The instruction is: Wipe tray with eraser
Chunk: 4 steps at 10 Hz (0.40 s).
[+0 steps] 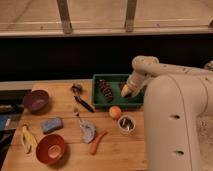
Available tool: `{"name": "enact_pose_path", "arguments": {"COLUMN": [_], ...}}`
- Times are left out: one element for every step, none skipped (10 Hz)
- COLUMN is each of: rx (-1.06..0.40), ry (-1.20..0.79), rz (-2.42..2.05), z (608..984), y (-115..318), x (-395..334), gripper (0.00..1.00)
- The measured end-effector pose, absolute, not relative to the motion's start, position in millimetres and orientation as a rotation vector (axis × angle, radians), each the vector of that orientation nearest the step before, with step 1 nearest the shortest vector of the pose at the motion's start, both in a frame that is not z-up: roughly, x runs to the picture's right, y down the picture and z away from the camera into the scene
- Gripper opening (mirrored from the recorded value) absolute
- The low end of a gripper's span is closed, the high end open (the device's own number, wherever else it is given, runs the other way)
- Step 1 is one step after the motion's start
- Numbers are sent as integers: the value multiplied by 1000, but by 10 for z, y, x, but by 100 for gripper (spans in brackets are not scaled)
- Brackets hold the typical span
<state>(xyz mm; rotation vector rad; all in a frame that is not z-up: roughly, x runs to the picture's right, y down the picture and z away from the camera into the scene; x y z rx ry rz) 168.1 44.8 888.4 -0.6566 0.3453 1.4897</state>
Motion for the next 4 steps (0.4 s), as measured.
{"name": "enact_pose_path", "arguments": {"rx": [-647,-635,-627,-618], "ry": [358,368,381,391], "rz": [1505,1521,1531,1535], "z": [8866,8875,8936,9022], "y": [467,461,446,408], "x": [1777,1874,1937,1952], "gripper": [0,0,0,0]}}
